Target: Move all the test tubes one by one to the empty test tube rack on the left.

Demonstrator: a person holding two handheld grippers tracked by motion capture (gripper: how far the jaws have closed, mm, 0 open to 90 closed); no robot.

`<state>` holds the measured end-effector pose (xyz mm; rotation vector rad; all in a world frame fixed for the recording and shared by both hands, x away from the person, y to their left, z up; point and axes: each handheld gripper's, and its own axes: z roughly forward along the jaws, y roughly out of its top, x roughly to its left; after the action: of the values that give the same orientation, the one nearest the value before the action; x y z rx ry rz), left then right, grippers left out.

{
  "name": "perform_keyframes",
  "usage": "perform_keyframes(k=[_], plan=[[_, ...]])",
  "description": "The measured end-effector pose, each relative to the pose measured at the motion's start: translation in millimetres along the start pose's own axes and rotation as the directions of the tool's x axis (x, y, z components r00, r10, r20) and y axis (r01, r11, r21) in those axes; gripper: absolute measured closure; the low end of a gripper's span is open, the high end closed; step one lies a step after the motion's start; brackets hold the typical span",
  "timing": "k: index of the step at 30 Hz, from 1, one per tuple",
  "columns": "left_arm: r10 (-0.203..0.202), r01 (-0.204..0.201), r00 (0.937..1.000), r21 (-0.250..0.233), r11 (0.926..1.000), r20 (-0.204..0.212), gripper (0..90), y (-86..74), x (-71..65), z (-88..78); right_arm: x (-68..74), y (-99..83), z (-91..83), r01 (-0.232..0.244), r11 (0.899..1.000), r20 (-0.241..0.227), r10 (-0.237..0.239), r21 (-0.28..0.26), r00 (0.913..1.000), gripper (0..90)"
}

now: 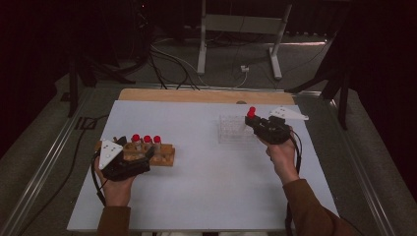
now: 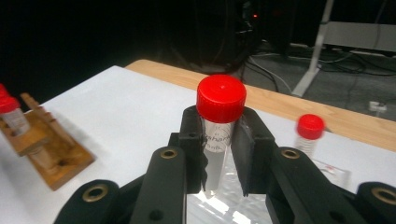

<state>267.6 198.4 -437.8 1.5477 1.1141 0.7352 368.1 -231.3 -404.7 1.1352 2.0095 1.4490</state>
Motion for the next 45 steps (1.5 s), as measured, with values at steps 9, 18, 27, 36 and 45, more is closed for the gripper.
perform_keyframes(k=[9, 18, 27, 36, 45], plan=[[0.083, -0.087, 0.9929, 0.041, 0.9954, 0.085, 0.7, 1.8, -41.2, 19.2, 19.2, -2.8, 3.7, 0.036, 0.999, -0.059, -0.034, 0.023, 0.9976, 74.5], [0.127, -0.137, 0.9788, 0.055, 0.9890, 0.161, 0.7, 8.2, -75.7, 40.5, 35.7, -1.8, 2.5, 0.075, 0.996, -0.125, -0.069, 0.046, 0.9897, 74.4], [0.151, -0.163, 0.9680, 0.045, 0.9855, 0.201, 0.8, 13.5, -98.7, 51.7, 51.0, -4.6, 1.8, 0.067, 0.997, -0.188, -0.059, 0.036, 0.9804, 74.5], [0.174, -0.193, 0.9567, 0.063, 0.9791, 0.234, 1.4, 15.3, -116.4, 59.9, 61.2, -8.0, 0.0, 0.070, 0.997, -0.231, -0.058, 0.042, 0.9713, 74.4], [0.196, -0.225, 0.9431, 0.083, 0.9708, 0.269, 1.9, 14.7, -133.9, 68.7, 70.5, -8.9, -5.9, 0.075, 0.996, -0.268, -0.062, 0.039, 0.9614, 74.4]])
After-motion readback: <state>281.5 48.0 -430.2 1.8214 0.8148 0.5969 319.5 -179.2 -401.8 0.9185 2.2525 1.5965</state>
